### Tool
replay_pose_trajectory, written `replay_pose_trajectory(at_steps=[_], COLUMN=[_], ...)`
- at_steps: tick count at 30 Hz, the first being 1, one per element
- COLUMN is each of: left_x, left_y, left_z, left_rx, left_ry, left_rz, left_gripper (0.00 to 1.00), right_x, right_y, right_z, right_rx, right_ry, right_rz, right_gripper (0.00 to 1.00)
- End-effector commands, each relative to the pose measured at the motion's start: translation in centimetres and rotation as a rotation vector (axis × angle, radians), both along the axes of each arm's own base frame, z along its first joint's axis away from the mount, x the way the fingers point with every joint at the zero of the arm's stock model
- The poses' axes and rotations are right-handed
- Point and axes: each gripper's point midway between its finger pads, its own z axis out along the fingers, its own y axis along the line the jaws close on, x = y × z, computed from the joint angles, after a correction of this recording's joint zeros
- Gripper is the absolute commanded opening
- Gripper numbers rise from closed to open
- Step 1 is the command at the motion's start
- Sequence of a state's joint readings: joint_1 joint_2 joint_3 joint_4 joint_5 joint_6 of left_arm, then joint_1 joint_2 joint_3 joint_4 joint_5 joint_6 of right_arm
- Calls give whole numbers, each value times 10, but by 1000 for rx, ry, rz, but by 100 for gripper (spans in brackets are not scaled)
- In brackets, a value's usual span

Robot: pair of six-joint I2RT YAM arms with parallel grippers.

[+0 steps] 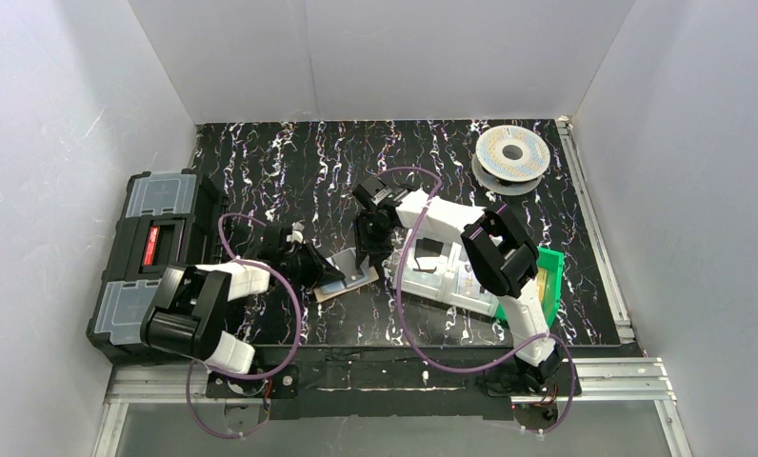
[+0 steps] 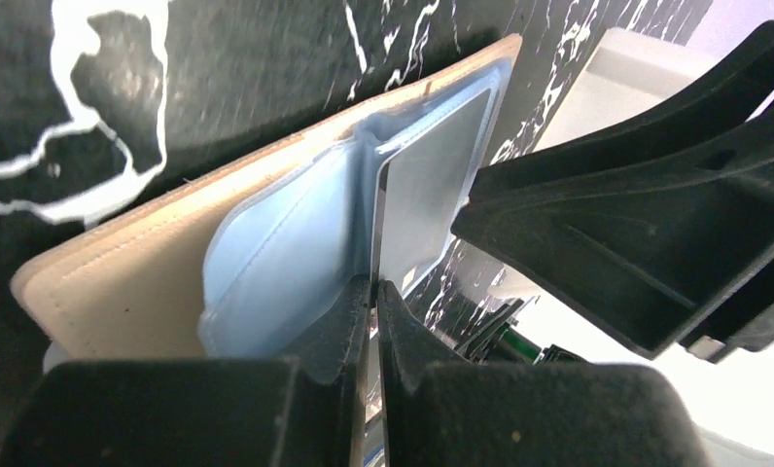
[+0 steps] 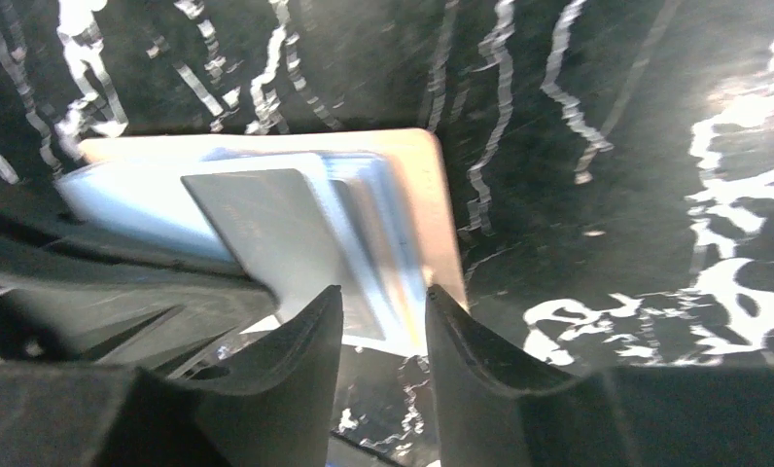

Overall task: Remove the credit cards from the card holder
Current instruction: Remove the credit card from the card holder.

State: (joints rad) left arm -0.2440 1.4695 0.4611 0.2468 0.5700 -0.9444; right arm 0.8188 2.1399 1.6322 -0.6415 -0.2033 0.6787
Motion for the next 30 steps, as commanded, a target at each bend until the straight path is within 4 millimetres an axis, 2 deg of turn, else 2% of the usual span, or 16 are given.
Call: replay_pose_trajectory(at_steps=[1, 6, 12, 15, 22, 26, 30], left_x=[8, 7, 1, -1, -2, -4, -6], left_y=[4, 3, 4, 5, 7, 9, 10], left_z=[-5, -5, -8, -8, -7, -6, -7], left_rx=[65, 69, 80, 90, 100, 107, 111], left_ry=[27, 47, 81, 85, 83, 81, 77], left_rz=[-2, -25, -40, -46, -50, -47, -44], left_gripper=[0, 0, 0, 1, 12, 13, 10], right_x=[13, 12, 10, 6, 1, 0, -1], right_y=[-26, -28, -36, -39, -46, -46, -45], right_z=[-12, -22, -37, -44, -55, -59, -60], right_rx=[-139, -171, -241, -263, -298, -297, -295], right_ry=[-70, -50, -28, -10, 16, 25, 32], right_rz=[11, 20, 23, 28, 31, 33, 33], right_gripper=[45, 42, 28, 25, 24, 23, 22])
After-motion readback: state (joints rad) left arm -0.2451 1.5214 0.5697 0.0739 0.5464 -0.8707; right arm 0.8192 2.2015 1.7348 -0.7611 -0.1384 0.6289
